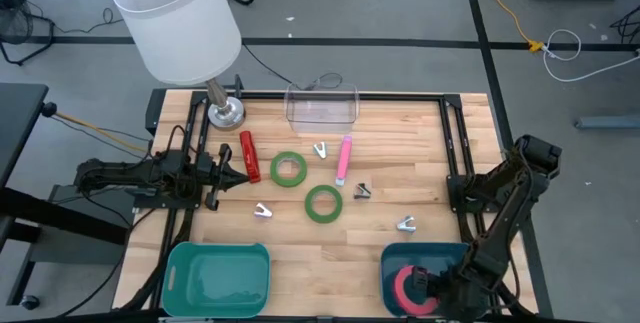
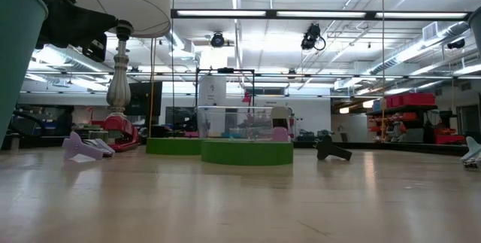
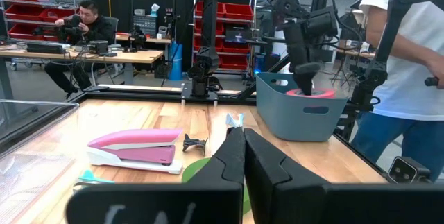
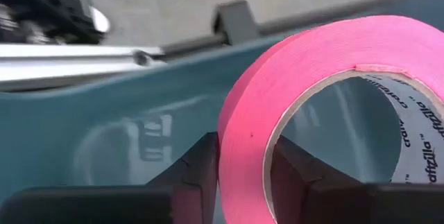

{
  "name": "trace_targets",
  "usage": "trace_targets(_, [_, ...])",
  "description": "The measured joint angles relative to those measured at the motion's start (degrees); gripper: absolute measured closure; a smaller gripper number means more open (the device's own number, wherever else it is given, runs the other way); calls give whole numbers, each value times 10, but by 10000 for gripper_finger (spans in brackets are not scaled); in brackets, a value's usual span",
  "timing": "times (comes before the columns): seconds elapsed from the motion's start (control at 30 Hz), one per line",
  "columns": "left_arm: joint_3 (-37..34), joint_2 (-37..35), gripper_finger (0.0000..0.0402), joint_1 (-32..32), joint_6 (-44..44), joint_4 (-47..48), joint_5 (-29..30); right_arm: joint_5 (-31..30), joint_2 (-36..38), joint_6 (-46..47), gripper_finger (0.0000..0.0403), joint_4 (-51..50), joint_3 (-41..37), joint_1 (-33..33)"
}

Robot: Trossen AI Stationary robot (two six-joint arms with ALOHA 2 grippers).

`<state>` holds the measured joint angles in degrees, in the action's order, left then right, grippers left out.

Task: Pick and place Stapler, Stapler remover, tape
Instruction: Put the pink tape into the blue bin

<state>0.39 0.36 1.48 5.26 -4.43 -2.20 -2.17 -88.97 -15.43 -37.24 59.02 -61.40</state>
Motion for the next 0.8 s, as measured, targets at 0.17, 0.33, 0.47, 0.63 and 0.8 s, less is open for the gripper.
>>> trace_targets(0.17, [0, 0, 399, 0, 0, 0, 0, -23, 0, 0, 301, 0, -23, 8])
trace_targets(0.33, [0, 0, 399, 0, 0, 0, 0, -22, 0, 0, 301, 5, -55, 8])
trace_targets(0.47, [0, 0, 399, 0, 0, 0, 0, -16, 0, 0, 301, 8, -73, 8])
trace_targets(0.63, [0, 0, 399, 0, 0, 0, 0, -16, 0, 1, 295, 10, -78, 8])
trace_targets(0.8, [0, 0, 399, 0, 0, 0, 0, -14, 0, 2, 282, 19, -78, 8])
